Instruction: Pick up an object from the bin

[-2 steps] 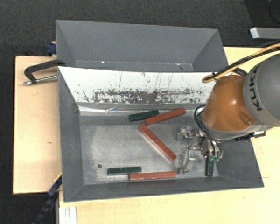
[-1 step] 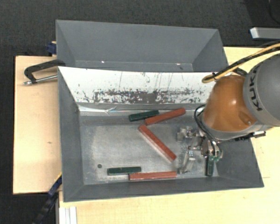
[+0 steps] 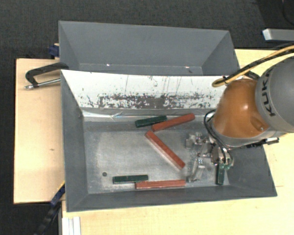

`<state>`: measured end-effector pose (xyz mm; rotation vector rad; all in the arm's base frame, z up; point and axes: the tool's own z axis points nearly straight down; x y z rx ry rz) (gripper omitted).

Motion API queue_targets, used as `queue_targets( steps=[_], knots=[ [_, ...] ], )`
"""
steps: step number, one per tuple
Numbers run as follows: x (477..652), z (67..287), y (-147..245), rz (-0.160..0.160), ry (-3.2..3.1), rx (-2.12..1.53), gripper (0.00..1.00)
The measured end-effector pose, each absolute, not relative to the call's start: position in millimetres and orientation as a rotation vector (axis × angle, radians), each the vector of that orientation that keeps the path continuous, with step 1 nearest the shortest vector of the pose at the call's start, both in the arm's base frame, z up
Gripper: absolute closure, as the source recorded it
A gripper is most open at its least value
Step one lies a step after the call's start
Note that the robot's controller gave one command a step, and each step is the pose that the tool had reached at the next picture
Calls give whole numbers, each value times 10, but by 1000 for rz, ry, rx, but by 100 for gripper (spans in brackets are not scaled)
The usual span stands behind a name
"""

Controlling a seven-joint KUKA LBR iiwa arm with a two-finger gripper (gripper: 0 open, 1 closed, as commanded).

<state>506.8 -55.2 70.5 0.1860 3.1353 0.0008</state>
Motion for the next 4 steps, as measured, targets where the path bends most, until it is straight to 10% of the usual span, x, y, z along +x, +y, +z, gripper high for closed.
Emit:
queue_targets(
  steps=[1, 2, 3, 4],
  knots=[
    [5226, 705, -634, 1, 3136, 106, 0],
    [5141, 705, 217, 3, 3133, 230, 100],
    [5141, 705, 215, 2, 3133, 230, 100],
    [5316, 2038, -84, 1, 3130, 211, 100]
  ],
)
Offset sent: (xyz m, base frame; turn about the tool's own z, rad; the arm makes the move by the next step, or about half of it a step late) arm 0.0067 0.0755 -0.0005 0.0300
